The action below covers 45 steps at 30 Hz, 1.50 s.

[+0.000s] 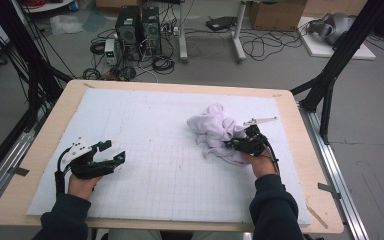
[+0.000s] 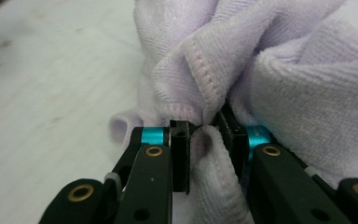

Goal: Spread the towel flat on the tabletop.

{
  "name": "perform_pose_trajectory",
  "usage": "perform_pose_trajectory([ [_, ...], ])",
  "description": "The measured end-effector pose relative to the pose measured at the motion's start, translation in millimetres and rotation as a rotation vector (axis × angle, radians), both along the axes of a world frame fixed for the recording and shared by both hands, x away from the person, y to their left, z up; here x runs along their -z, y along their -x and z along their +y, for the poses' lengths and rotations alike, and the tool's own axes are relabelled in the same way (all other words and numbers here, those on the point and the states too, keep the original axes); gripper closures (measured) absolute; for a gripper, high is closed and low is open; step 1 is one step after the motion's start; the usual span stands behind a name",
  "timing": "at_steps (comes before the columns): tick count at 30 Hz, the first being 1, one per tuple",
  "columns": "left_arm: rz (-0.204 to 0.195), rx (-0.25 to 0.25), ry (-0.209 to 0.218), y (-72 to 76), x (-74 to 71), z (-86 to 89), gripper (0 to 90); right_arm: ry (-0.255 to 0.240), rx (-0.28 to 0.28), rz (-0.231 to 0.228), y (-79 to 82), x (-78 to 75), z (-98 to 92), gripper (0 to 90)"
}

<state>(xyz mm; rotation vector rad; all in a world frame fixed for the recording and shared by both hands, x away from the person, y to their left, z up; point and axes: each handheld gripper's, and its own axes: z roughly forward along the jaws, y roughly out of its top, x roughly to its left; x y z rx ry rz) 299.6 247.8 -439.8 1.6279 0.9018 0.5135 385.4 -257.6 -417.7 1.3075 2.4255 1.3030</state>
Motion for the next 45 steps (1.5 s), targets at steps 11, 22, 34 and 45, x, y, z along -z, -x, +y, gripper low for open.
perform_pose_trajectory([
  [11, -0.003, -0.024, 0.016, 1.3, -2.4, 6.8, 24.9, -0.096, -0.226, 0.07, 33.3, -5.4, 73.3, 78.0],
  [22, -0.003, -0.039, 0.02, 4.1, -2.7, 11.5, 24.9, -0.066, -0.123, -0.124, 45.2, -22.0, 81.2, 50.2],
  [34, -0.003, -0.035, 0.02, 3.0, -2.4, 9.4, 24.9, 0.087, -0.242, -0.394, 57.6, -67.8, 75.2, 37.7],
  [45, -0.003, -0.035, 0.025, 2.1, -2.8, 9.5, 24.9, 0.273, -0.551, -0.349, 44.0, -36.6, 144.6, 55.2],
])
